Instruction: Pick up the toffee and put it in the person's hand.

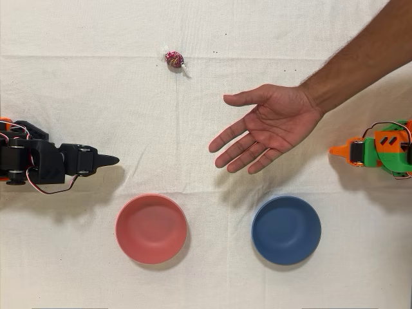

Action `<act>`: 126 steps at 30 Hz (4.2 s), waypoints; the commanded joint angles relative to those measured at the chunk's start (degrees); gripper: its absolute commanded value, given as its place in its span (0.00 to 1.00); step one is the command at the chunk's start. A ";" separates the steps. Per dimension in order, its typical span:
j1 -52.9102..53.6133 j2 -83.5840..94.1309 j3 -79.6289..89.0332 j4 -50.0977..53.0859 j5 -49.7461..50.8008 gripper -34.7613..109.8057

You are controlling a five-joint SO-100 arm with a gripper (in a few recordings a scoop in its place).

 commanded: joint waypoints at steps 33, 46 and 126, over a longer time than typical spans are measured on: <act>0.35 3.96 2.81 -0.26 0.97 0.24; 0.35 3.96 2.81 -0.26 0.97 0.24; -28.92 -100.90 -85.87 -15.12 -3.69 0.33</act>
